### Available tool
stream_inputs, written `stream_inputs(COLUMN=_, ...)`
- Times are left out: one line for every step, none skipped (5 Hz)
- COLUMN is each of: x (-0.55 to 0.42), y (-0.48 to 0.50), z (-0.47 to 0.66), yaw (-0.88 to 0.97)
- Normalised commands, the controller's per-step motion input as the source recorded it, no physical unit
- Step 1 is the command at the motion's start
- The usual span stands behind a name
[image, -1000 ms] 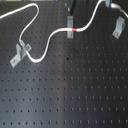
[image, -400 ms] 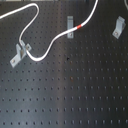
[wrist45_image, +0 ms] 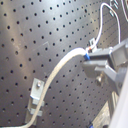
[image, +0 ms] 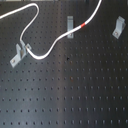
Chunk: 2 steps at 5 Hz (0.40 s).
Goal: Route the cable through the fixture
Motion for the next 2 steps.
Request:
stream_inputs(x=0.045, y=0.013, z=0.05, yaw=0.83)
stream_inputs(x=-0.005, y=0.005, z=0.14, yaw=0.99)
